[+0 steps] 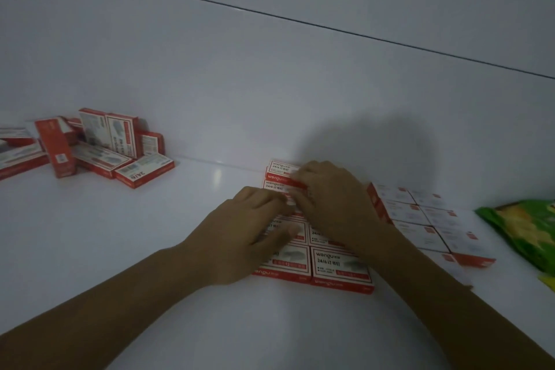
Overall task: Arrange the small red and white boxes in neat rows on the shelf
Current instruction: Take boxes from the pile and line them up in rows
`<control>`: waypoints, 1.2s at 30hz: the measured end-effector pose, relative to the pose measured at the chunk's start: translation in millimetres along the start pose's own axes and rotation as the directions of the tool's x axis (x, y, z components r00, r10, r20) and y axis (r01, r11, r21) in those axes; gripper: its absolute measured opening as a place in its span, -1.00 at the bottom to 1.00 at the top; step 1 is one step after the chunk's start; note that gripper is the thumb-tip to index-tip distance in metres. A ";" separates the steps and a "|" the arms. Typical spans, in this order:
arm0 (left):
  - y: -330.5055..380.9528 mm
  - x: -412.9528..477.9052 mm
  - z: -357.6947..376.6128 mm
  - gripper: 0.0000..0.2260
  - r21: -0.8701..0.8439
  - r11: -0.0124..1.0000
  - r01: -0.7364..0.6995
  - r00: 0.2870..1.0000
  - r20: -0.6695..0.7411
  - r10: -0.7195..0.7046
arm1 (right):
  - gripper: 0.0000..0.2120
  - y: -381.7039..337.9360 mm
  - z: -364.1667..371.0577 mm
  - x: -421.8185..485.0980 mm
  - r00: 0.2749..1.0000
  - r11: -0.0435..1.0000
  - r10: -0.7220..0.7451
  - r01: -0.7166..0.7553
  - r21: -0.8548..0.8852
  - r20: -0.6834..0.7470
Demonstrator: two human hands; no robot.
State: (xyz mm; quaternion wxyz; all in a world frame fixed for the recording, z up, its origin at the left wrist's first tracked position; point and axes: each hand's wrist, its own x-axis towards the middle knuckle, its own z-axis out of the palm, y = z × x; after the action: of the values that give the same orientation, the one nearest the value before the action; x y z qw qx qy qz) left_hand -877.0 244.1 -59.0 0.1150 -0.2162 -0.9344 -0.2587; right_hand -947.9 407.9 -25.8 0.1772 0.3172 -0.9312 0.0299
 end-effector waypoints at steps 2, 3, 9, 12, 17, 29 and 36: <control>-0.9 0.1 -0.5 -0.48 -0.010 1.000 -0.009 1.000 -0.008 0.009 | -0.70 -0.4 5.7 -1.4 1.000 0.999 0.015 -0.014 0.032 -0.028; -1.3 0.0 -0.5 -0.47 -0.020 1.000 -0.008 1.000 -0.009 0.007 | -0.69 -0.4 8.0 -1.4 0.999 0.999 0.019 -0.018 0.036 -0.030; -2.4 0.3 1.3 -0.48 -0.015 1.000 -0.016 1.000 -0.013 0.016 | -0.65 0.2 14.9 -3.3 0.998 0.996 0.042 -0.039 0.082 -0.043; -1.3 0.0 0.9 -0.48 -0.015 1.000 -0.014 1.000 -0.018 0.014 | -0.65 0.3 13.6 -2.0 0.998 0.996 0.048 -0.044 0.077 -0.042; -0.9 -1.8 0.5 -0.48 -0.027 0.999 -0.018 0.999 -0.030 0.017 | -0.69 -1.4 10.0 2.2 0.997 0.995 0.067 -0.065 0.073 -0.038; -1.6 3.5 -4.1 -0.73 -0.208 0.966 0.153 0.894 -0.387 -0.225 | -0.68 -34.5 -27.7 24.5 0.957 0.946 0.287 -0.276 0.170 -0.043; -23.0 -26.4 -78.2 -0.79 -0.262 0.960 0.103 0.811 -0.537 -0.233 | -0.80 -113.7 -34.4 50.5 0.897 0.797 0.428 -0.317 0.514 -0.111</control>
State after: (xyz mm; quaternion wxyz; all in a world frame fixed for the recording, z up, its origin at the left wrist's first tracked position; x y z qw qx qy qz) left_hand -856.4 175.6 -11.9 0.3367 -0.0578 -0.8397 -0.4222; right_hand -906.0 293.8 17.5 0.1853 0.1554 -0.9122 0.3308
